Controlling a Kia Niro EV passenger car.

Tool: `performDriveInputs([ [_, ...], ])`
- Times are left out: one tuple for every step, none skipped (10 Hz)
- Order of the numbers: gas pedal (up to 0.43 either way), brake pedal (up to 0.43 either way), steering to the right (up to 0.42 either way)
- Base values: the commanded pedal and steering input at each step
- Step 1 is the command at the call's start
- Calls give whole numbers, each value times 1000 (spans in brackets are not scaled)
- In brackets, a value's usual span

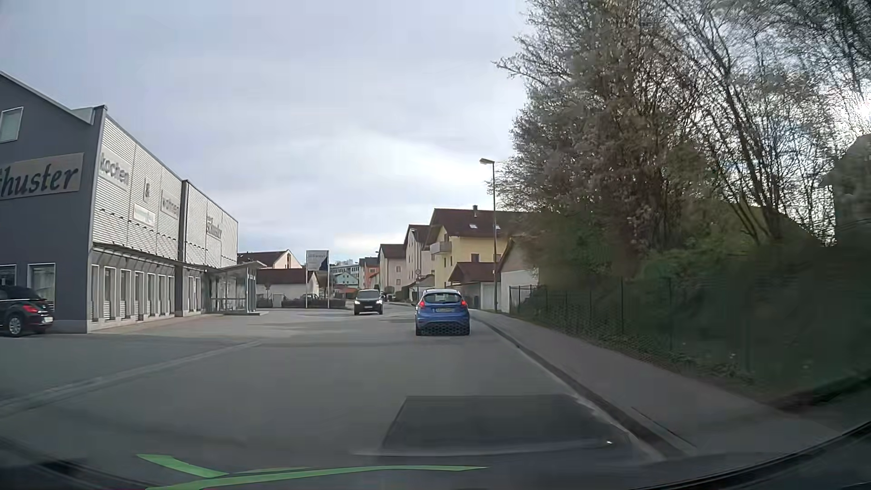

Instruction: Follow the waypoints while adhering to traffic rules and regulations

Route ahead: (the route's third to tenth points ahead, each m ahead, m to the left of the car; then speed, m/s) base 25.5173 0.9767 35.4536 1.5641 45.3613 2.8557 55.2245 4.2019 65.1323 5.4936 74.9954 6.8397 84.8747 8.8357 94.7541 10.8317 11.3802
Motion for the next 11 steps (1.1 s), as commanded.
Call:
performDriveInputs([
  [0,0,6],
  [0,0,6],
  [0,0,6],
  [0,0,5],
  [0,0,5],
  [0,0,2],
  [8,0,-1],
  [20,0,-2],
  [20,0,-3],
  [28,0,-4],
  [39,0,-4],
])
